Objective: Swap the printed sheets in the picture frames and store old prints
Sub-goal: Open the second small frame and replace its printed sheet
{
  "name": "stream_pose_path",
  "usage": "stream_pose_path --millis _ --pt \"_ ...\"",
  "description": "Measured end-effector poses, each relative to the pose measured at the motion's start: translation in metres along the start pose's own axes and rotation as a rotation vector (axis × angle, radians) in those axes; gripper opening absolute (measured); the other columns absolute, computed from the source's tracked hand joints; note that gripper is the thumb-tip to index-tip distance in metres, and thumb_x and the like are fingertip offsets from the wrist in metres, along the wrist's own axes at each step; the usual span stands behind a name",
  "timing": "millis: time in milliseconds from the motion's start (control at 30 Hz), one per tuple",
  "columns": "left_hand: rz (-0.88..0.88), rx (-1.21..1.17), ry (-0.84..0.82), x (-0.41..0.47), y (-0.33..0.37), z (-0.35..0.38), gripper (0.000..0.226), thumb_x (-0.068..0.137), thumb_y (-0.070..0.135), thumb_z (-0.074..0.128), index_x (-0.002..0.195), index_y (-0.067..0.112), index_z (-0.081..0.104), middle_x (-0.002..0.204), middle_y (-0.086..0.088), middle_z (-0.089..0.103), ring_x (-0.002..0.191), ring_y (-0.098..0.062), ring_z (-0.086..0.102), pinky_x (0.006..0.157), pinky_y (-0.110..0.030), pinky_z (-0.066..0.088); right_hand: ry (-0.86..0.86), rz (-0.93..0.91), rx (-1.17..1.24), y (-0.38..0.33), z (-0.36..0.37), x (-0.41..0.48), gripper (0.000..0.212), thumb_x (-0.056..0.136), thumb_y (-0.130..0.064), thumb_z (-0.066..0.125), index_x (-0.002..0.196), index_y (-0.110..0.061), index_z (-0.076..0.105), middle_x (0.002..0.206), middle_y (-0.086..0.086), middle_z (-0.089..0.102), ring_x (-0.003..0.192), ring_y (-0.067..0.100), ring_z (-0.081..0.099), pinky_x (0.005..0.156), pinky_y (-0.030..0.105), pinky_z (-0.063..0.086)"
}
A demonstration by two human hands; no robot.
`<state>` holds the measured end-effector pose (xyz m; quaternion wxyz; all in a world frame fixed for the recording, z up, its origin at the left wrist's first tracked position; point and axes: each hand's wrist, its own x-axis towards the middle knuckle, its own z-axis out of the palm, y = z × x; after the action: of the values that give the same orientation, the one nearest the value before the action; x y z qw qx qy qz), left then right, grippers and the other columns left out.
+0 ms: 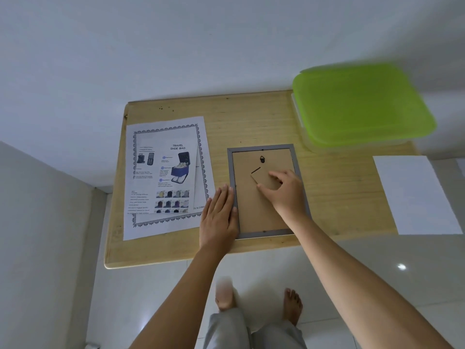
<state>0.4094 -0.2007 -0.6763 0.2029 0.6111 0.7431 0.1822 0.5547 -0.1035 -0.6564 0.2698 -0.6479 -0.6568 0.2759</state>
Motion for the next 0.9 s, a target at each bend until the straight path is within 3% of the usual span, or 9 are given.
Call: stream_pose_path --millis 200,367,700,900 --pt "-0.001 -0.017 -0.02 0.001 -0.001 -0.003 0.057 0.091 0.036 0.017 0.147 0.025 0.014 0.154 0.013 0.009 0.137 0.006 -0.004 0.115 -0.019 -0.006 0.114 -0.039 0.092 -0.014 -0.014 0.001 0.043 0.066 -0.021 0.08 0.105 -0.006 0.069 0.099 0.009 0.068 0.086 0.014 0.059 0.076 0.018 0.041" --pt "0.02 0.002 -0.012 0.0 -0.004 0.0 0.064 0.088 0.048 0.004 0.147 0.025 0.012 0.154 0.012 0.008 0.138 0.004 -0.005 0.116 -0.022 -0.005 0.196 -0.089 0.174 -0.024 -0.046 -0.004 0.041 0.063 -0.019 0.082 0.101 -0.007 0.071 0.094 0.003 0.069 0.08 0.01 0.061 0.073 0.012 0.046" --pt "0.017 0.013 0.055 -0.002 0.0 0.006 0.056 0.093 0.035 0.02 0.146 0.018 0.02 0.154 0.006 0.018 0.139 0.0 0.005 0.118 -0.028 0.003 0.203 0.021 0.009 0.059 -0.1 -0.046 0.041 0.069 -0.016 0.08 0.106 -0.002 0.068 0.102 0.009 0.067 0.096 0.019 0.061 0.086 0.024 0.046" --pt "0.026 0.071 0.047 -0.001 0.0 0.009 0.064 0.089 0.041 0.008 0.146 0.016 0.021 0.154 0.004 0.02 0.141 -0.004 0.009 0.117 -0.029 0.005 0.135 0.14 -0.12 0.088 -0.107 -0.036 0.041 0.08 -0.016 0.071 0.115 0.002 0.061 0.112 0.017 0.061 0.111 0.032 0.051 0.091 0.024 0.035"
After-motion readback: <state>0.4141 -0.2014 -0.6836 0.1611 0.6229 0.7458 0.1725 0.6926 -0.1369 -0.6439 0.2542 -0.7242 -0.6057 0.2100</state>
